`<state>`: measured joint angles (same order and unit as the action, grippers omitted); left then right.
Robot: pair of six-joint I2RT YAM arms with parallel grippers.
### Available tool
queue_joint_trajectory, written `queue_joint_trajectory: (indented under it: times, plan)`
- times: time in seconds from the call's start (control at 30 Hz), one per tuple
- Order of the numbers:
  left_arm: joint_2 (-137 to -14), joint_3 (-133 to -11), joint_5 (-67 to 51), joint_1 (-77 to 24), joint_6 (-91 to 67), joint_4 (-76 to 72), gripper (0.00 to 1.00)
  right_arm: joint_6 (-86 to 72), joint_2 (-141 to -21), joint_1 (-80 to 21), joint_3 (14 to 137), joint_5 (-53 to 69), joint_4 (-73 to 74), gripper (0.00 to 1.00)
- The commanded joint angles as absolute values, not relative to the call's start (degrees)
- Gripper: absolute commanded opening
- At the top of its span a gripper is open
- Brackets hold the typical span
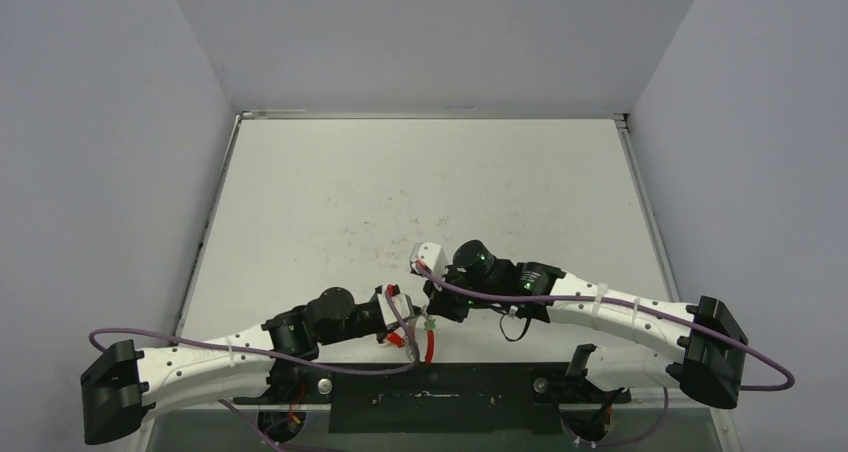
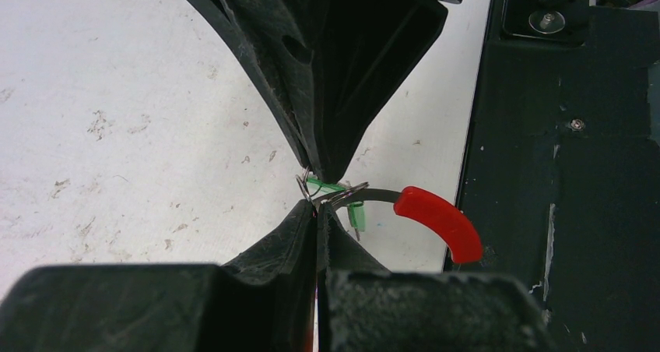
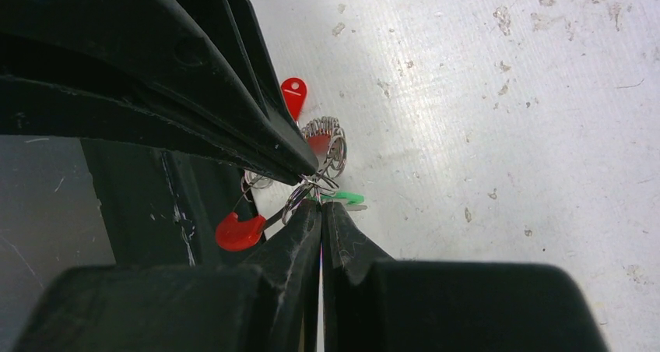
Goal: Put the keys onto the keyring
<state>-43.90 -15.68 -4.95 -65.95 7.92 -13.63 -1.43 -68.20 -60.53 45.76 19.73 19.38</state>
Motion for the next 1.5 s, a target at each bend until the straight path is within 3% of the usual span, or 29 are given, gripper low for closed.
queue_joint_trajectory:
  times: [0.0, 0.67, 0.93, 1.17, 1.37, 1.47]
  plan:
    - [-42.8, -17.1, -6.6, -66.2, 7.6, -17.4, 0.0, -2.2, -68.3, -60.3, 47.1, 17.0, 17.7, 0.0]
    - [-41.7, -15.8, -8.2, -66.2, 7.8, -18.7, 0.0, -2.7, -68.8, -56.7, 44.3, 24.5, 14.6, 0.0]
    - [-40.1, -15.2, -8.1, -66.2, 7.6, -19.0, 0.0, -2.4, -64.9, -54.2, 41.7, 29.1, 12.7, 0.17]
    - [-39.2, -14.8, -8.0, -66.2, 7.4, -18.0, 0.0, -2.1, -57.5, -54.1, 38.6, 28.7, 8.1, 0.48]
    - [-37.9, -14.5, -8.0, -66.2, 7.4, -17.4, 0.0, -5.9, -51.0, -54.2, 34.3, 27.5, -1.0, 0.52]
    - [-37.1, -14.4, -8.0, -66.2, 7.4, -16.6, 0.0, -11.6, -46.7, -54.2, 30.6, 19.8, -8.6, 0.7]
